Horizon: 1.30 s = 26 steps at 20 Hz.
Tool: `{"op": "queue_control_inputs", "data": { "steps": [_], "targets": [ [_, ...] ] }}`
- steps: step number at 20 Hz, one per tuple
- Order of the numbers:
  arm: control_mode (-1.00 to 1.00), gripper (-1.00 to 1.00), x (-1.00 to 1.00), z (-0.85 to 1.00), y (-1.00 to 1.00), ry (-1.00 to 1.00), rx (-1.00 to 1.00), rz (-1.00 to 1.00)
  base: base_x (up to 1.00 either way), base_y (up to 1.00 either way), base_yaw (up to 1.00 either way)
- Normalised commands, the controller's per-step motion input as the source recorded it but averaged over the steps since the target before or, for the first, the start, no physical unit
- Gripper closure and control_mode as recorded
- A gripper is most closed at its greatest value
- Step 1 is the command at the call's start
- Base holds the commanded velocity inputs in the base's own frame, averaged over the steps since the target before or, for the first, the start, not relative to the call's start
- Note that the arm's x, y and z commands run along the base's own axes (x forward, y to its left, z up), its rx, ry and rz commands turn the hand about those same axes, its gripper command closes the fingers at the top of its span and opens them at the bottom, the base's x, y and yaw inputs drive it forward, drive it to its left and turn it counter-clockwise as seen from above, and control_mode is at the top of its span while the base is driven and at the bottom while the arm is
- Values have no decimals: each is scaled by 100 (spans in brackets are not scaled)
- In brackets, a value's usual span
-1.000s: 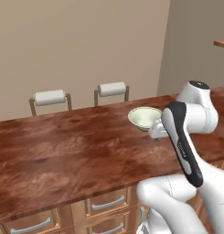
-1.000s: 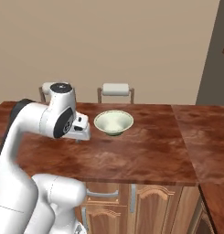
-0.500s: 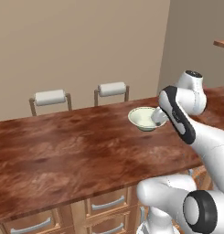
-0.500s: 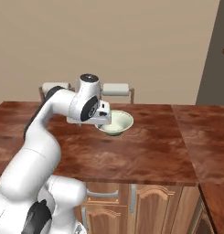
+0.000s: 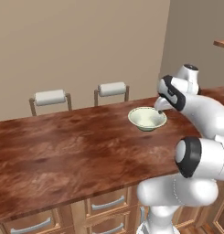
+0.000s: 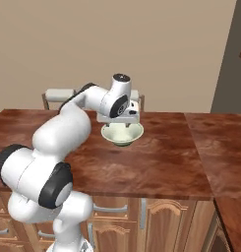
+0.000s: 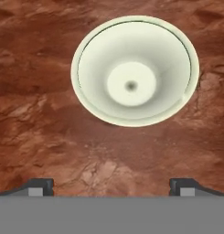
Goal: Pick the cup and bowl from the counter and place them on the counter next to the sink.
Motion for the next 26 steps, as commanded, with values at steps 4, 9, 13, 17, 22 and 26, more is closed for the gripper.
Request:
{"op": "queue_control_inputs", "data": {
  "steps": [4,9,13,17,22,26],
  "targets": [
    [-100,-100,71,-7,-13,6,0,0,0,0,0],
    [-100,-100,75,-12,-13,4,-1,0,0,0,0],
    [-100,-100,75,-21,-14,1,0,0,0,0,0],
    [-100,-100,56,-24,-22,0,0,0,0,0,0],
    [-100,-100,-4,-14,-31,-4,1,14,0,0,0],
    [-100,-100,-9,-21,-34,-6,2,20,0,0,0]
  ]
}}
